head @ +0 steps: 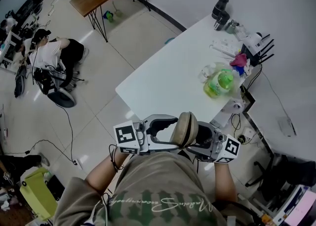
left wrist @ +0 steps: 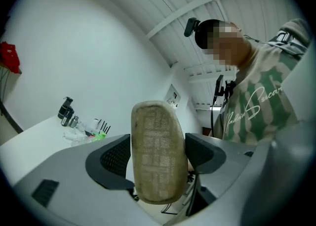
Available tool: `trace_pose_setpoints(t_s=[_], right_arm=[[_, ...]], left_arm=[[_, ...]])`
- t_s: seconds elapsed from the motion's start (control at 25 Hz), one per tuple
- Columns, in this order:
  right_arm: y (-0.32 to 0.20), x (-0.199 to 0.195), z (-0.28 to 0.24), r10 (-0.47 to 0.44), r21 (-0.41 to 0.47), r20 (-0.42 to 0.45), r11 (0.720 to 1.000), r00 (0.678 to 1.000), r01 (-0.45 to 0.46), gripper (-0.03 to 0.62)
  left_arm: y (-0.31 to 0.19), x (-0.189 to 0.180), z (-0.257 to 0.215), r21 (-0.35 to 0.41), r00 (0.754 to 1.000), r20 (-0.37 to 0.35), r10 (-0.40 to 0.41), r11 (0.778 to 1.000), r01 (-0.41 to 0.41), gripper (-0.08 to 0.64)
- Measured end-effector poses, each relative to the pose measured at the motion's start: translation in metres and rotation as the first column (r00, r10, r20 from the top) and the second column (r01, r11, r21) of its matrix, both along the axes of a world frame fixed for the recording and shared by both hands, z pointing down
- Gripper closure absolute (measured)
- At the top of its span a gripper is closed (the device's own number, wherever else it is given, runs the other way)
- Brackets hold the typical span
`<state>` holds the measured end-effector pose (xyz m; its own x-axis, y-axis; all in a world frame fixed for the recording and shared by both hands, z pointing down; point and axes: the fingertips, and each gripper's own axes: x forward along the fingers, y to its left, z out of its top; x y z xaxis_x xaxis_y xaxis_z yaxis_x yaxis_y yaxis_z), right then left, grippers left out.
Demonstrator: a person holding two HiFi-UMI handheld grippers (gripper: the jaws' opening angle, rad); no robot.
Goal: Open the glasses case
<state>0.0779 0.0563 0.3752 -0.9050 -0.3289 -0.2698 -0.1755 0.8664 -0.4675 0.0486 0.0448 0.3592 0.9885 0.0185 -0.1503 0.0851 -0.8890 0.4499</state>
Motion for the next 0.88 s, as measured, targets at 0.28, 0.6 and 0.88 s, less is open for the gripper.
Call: trace_pose_setpoints(t_s=[0.28,0.6,0.88], right_arm=[[-0.003,0.005,-0.006,-0.027,-0.084,0.152,0.996,0.988,0.04,0.268],[-0.015,0.031,0.009,0.088,-0.305,0.456,0.95,0.885,0.063,0.268],[-0.021,0.047,0.017,0.194,-0.37,0.567,0.928,0.8,0.037,0.276]], left_arm=[[-0.013,-0.023,-0.002,-0.165,0.994,-0.108,-0.031,0.986,0.013,0.201],[-0.061,-0.049,0.031,-0.377,0.957,-0.041,-0.286,0.892,0.25,0.202],[-0.052,-0.047,0.044,-0.272,0.96,0.066,-0.273,0.92,0.28,0.202]])
